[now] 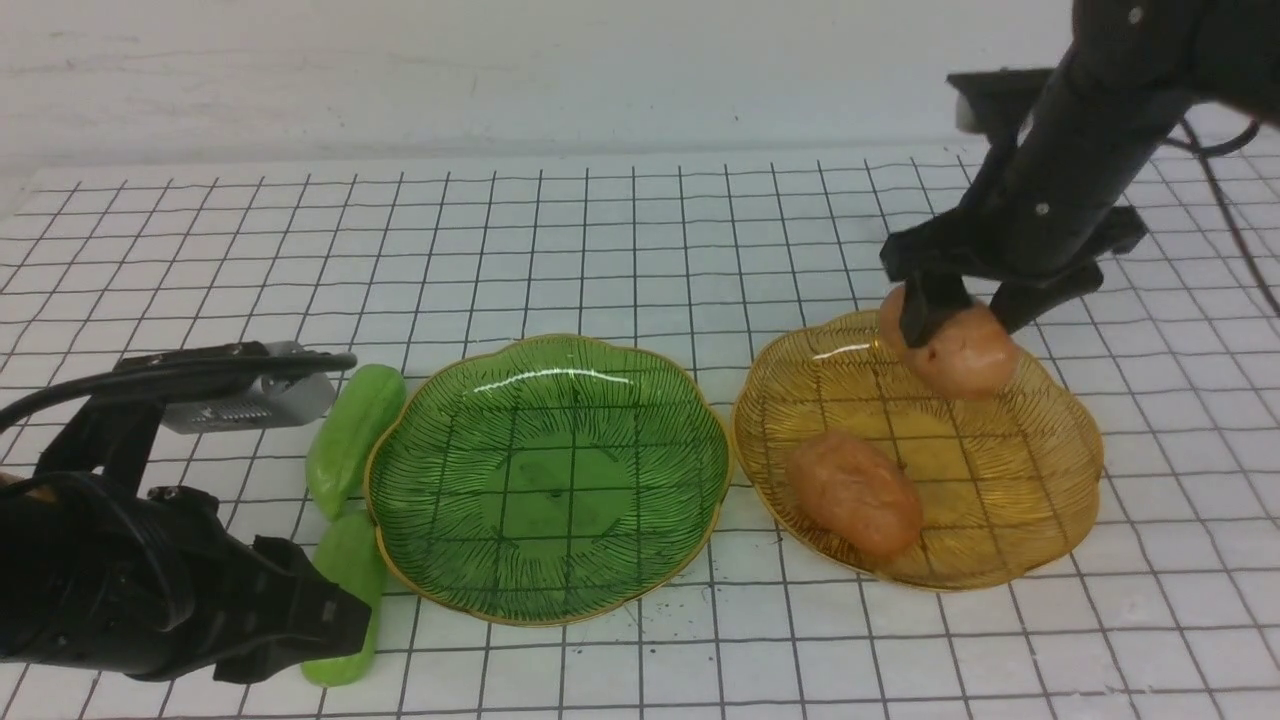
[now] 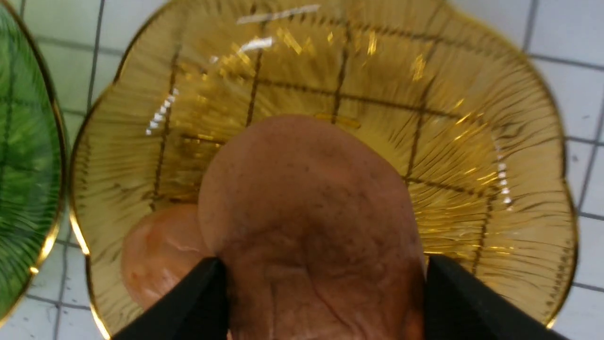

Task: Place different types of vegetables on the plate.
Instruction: 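Put the potato onto the plate, then put the green cucumber next to the left plate into that plate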

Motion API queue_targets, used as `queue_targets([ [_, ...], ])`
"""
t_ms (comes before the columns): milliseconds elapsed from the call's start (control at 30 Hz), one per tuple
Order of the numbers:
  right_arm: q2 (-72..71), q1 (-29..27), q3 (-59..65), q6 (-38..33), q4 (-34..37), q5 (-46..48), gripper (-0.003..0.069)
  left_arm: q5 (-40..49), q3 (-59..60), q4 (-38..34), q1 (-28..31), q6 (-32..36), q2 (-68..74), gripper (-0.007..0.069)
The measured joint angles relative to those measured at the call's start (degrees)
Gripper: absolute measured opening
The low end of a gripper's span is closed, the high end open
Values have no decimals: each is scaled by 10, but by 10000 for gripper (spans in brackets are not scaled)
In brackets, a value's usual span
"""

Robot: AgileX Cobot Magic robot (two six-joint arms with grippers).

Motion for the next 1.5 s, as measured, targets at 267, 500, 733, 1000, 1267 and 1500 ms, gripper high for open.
queue_targets([
  [267, 14, 5, 34, 8, -2, -2, 581, -6, 0, 13, 0, -1, 0, 276],
  [500, -25, 5, 53, 27, -2, -4, 674, -76, 0, 103, 0, -94, 0, 276],
  [733, -161, 5, 140, 27, 1, -4, 659, -87, 0, 185, 0, -204, 37, 300],
  [1000, -236, 5, 217, 28, 1, 1, 613, -116, 0, 148, 0, -211, 151, 404],
  [1267, -238, 5, 222, 28, 14, 1, 575, -183, -1, 96, 0, -199, 235, 426],
  [1500, -238, 5, 222, 12, 14, 1, 570, -193, -5, 90, 0, -196, 266, 403],
])
